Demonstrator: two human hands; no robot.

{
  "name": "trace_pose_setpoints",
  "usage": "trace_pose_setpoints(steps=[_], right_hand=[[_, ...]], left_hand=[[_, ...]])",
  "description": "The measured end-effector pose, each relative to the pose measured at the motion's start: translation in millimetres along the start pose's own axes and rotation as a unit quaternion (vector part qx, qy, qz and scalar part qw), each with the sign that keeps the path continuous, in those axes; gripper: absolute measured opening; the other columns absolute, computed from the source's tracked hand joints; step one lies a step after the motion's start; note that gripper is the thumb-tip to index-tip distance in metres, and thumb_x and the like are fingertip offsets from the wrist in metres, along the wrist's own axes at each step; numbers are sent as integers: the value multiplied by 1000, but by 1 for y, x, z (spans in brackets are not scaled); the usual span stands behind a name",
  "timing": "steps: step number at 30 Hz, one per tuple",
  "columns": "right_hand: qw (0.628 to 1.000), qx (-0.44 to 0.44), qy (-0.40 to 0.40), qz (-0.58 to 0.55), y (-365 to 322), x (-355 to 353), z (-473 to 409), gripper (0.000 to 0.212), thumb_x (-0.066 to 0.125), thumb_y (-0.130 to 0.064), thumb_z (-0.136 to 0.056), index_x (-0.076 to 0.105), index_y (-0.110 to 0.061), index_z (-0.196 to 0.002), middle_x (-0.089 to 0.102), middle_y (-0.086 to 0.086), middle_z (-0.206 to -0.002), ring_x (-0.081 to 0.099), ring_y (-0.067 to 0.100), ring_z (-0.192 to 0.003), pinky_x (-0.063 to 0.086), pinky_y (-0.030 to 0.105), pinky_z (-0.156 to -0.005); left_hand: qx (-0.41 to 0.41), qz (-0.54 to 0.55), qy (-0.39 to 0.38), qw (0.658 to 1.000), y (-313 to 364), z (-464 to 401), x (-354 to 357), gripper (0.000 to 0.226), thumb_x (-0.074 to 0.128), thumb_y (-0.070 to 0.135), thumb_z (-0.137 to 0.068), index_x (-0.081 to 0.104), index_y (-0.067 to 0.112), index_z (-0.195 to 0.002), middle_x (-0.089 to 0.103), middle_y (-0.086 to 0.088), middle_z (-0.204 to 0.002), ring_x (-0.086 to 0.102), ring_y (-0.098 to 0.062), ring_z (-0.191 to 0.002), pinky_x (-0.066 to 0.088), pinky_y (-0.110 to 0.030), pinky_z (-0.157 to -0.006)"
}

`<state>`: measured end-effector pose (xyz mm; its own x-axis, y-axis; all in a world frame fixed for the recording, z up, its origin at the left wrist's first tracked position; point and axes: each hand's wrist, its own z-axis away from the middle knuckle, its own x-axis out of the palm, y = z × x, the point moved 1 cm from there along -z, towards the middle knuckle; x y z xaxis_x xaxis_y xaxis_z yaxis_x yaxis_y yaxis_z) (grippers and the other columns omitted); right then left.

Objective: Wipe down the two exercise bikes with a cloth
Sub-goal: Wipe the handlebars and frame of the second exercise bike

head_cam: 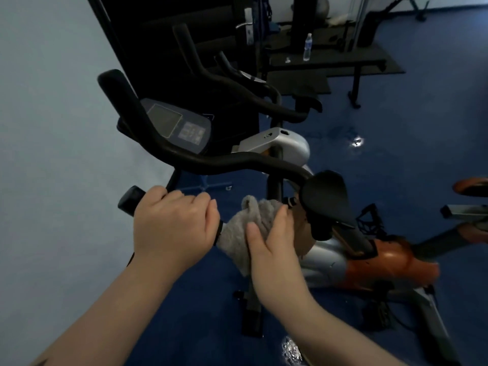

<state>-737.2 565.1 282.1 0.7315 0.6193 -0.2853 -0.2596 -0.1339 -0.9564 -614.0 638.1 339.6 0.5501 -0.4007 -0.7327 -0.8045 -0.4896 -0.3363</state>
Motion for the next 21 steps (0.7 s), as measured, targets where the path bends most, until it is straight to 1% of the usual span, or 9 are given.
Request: trace_pose_setpoints(steps=[3,4,6,10,12,13,15,19,21], right_hand=[[998,28,29,45,-12,-4,-34,68,42,-33,-99,5,-8,-150,14,7,-158,24,20,-141,25,23,-108],[997,45,35,59,-13,-8,-46,62,44,-29,-99,13,-5,-148,25,11,-154,35,22,-134,34,23,-100],[994,70,37,70,-9,-13,-55,55,46,-26,-99,22,-5,-144,38,11,-146,46,22,-124,35,21,-84],[996,71,43,27,-5,-7,-38,49,46,-25,-98,27,-8,-141,43,9,-138,50,17,-114,35,19,-87],[991,86,45,93,-14,-9,-57,36,46,-26,-98,38,-5,-126,54,9,-115,53,11,-86,37,19,-66],[986,99,60,119,-18,-11,-68,32,47,-26,-97,41,-3,-120,54,10,-107,53,14,-83,35,22,-63],[983,97,82,131,-22,-13,-78,32,47,-23,-95,42,-1,-118,51,15,-113,52,25,-95,33,26,-72],[989,33,47,140,-9,-10,-51,31,50,-24,-96,38,-8,-118,46,4,-105,38,1,-67,34,1,-56],[987,46,64,139,-9,-11,-63,29,49,-22,-95,40,-3,-116,49,12,-108,48,15,-78,34,11,-64]], left_hand=[[-11,-5,9,1000,1,1,2,44,44,21,-91,49,14,-48,48,-2,-39,42,-22,-39,33,-32,-59],[-13,-3,9,1000,2,1,2,44,44,21,-91,49,13,-48,48,-2,-39,41,-22,-39,33,-32,-59],[-14,0,8,1000,2,1,2,44,44,21,-91,49,13,-48,48,-2,-38,40,-22,-39,34,-33,-59],[-8,3,15,1000,2,2,5,45,43,21,-92,46,14,-47,45,-1,-38,38,-21,-39,33,-33,-58],[-9,0,20,1000,2,2,6,45,43,21,-92,47,14,-47,45,-1,-37,38,-21,-39,33,-33,-58],[-10,0,19,1000,2,2,6,45,43,21,-92,48,14,-47,46,-1,-37,38,-21,-39,33,-34,-58],[-10,-3,25,1000,2,1,7,45,43,21,-92,48,14,-48,46,-1,-37,39,-21,-39,34,-34,-58],[-14,-8,38,999,2,2,8,45,42,21,-92,45,14,-47,44,0,-37,37,-20,-39,31,-34,-59],[-15,-10,39,999,3,2,9,44,43,20,-91,45,14,-47,44,0,-37,37,-20,-38,30,-34,-59]])
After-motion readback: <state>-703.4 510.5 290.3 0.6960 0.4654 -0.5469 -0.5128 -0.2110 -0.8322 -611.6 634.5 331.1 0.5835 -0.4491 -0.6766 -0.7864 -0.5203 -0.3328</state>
